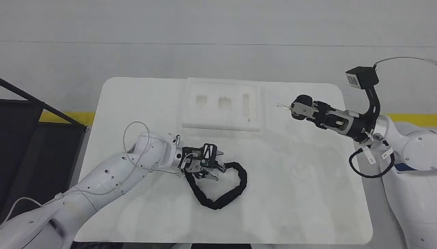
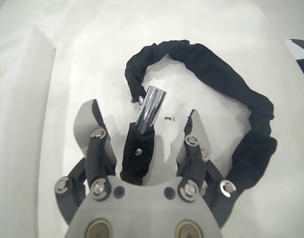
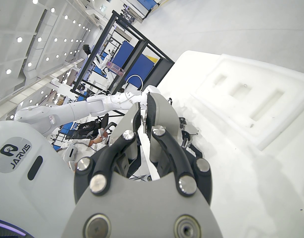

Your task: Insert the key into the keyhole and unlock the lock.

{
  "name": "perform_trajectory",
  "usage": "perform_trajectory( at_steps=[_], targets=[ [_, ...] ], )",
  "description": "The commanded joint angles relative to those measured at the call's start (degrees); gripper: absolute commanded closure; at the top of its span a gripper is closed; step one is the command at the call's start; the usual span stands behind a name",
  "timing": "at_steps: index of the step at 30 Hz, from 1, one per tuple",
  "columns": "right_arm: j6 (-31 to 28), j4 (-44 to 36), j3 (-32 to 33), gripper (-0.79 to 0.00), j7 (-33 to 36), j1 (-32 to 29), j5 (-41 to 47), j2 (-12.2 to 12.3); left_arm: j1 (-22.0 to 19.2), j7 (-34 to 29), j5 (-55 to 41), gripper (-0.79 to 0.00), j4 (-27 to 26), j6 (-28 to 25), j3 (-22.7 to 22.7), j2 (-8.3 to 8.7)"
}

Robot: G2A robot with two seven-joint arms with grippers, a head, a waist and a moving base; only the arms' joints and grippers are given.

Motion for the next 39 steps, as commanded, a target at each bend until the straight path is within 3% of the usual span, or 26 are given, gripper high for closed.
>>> perform_trajectory(
  at_steps=[1,3,6,12,13,14,28,34,39],
  targets=[
    [0.0,0.0,0.0,0.0,0.0,0.0,0.0,0.0,0.0,0.0,0.2,-0.302,0.3,-0.1,-0.1,-0.27],
    [0.0,0.0,0.0,0.0,0.0,0.0,0.0,0.0,-0.2,-0.4,0.7,-0.234,0.6,-0.2,-0.3,-0.53],
    [0.0,0.0,0.0,0.0,0.0,0.0,0.0,0.0,-0.2,-0.6,1.0,-0.197,0.9,-0.4,-0.5,-0.91],
    [0.0,0.0,0.0,0.0,0.0,0.0,0.0,0.0,-0.2,-1.2,1.9,-0.234,1.5,-1.0,-1.0,-1.44],
    [0.0,0.0,0.0,0.0,0.0,0.0,0.0,0.0,-0.1,-1.0,1.8,-0.169,1.6,-1.0,-1.1,-1.52],
    [0.0,0.0,0.0,0.0,0.0,0.0,0.0,0.0,0.0,-0.7,1.6,-0.006,1.7,-1.1,-1.2,-1.59],
    [0.0,0.0,0.0,0.0,0.0,0.0,0.0,0.0,1.9,8.0,-3.8,0.0,0.8,-2.8,-6.1,-1.38],
    [0.6,-0.6,-0.4,0.0,-0.2,-0.4,-0.1,0.0,3.1,10.9,-5.1,0.0,-4.3,-3.4,-9.7,-0.3],
    [6.9,-4.2,-1.7,0.0,7.2,-0.2,-4.3,0.8,4.5,12.5,-5.7,0.0,-9.3,-3.6,-12.8,0.58]
  ],
)
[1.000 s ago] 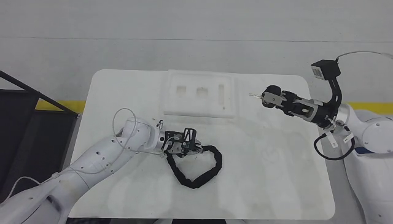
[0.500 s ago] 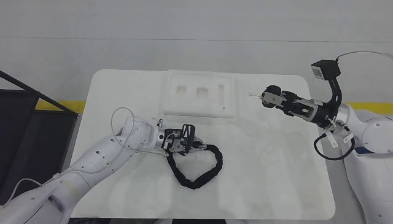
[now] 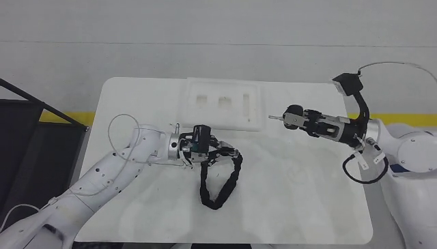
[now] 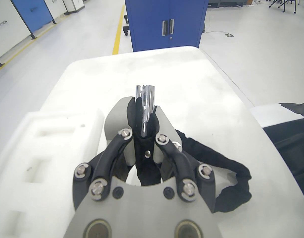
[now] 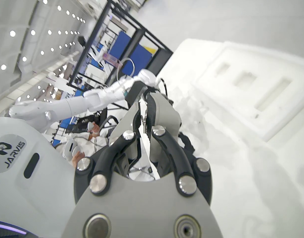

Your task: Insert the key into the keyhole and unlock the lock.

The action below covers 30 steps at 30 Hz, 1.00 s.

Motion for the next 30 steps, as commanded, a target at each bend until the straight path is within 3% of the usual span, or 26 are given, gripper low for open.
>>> perform_trajectory(
  at_steps=[1,16,30],
  targets=[
    [2.6,-1.0,-0.2,0.0,2.7,0.2,-0.5,0.3,0.5,0.8,-0.1,0.0,-2.0,0.2,-1.2,0.29],
    [12.8,-12.6,2.2,0.0,9.7,1.0,-3.6,2.1,2.1,5.7,-1.9,0.0,-10.2,-0.6,-5.8,0.33],
    [14.6,-15.6,4.5,0.0,9.5,0.6,-0.7,3.0,2.4,4.4,-0.2,0.0,-15.5,2.0,-10.3,0.32]
  ],
)
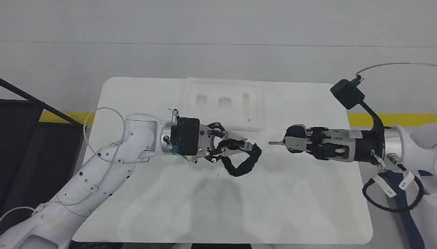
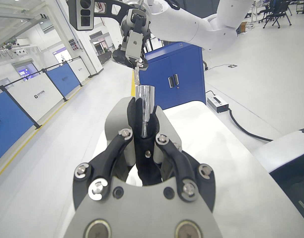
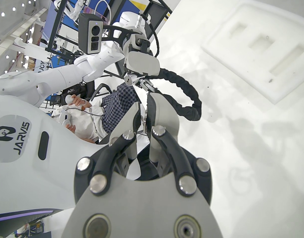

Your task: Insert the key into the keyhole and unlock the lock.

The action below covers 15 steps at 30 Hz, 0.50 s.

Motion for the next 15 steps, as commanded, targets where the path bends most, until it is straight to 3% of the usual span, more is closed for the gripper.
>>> perform_trajectory(
  at_steps=[1,15],
  targets=[
    [0.0,0.0,0.0,0.0,0.1,0.0,0.0,0.0,0.0,0.2,0.1,0.0,0.0,1.1,0.1,-0.27],
    [0.3,-1.1,-0.2,0.0,-1.5,-0.8,-2.2,0.1,0.0,0.3,0.2,0.0,0.2,1.2,0.3,-0.4]
  ],
)
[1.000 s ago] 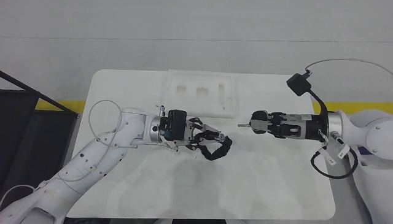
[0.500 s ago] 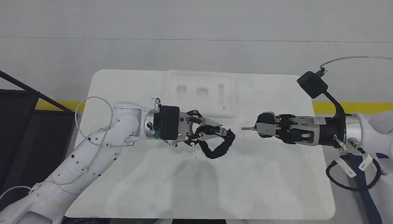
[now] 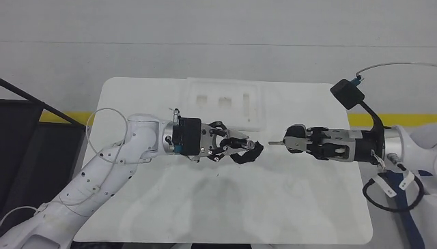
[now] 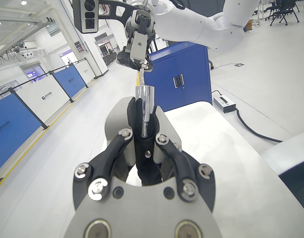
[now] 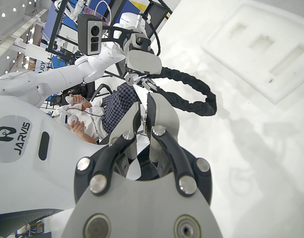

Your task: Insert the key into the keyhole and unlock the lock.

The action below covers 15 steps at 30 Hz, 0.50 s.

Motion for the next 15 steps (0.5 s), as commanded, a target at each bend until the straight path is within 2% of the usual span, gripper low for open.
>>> perform_trajectory(
  at_steps=[1,5,10,15],
  targets=[
    [0.8,-1.2,-0.2,0.0,-1.1,-0.6,-1.3,0.1,0.4,-0.5,-0.3,0.0,-0.1,0.7,-0.1,-0.03],
    [3.5,-3.2,0.9,0.0,-1.0,-0.1,-2.1,0.5,1.9,-2.7,-1.6,0.0,-0.5,3.9,-0.4,-0.36],
    [7.8,-6.3,1.7,0.0,1.1,0.8,-2.0,1.1,2.2,-0.7,-0.7,0.0,1.0,6.7,1.0,-1.35],
    [12.2,-8.4,1.7,0.0,0.3,1.6,-3.2,1.6,1.3,2.1,1.9,0.0,2.2,10.2,3.3,-2.77]
  ],
)
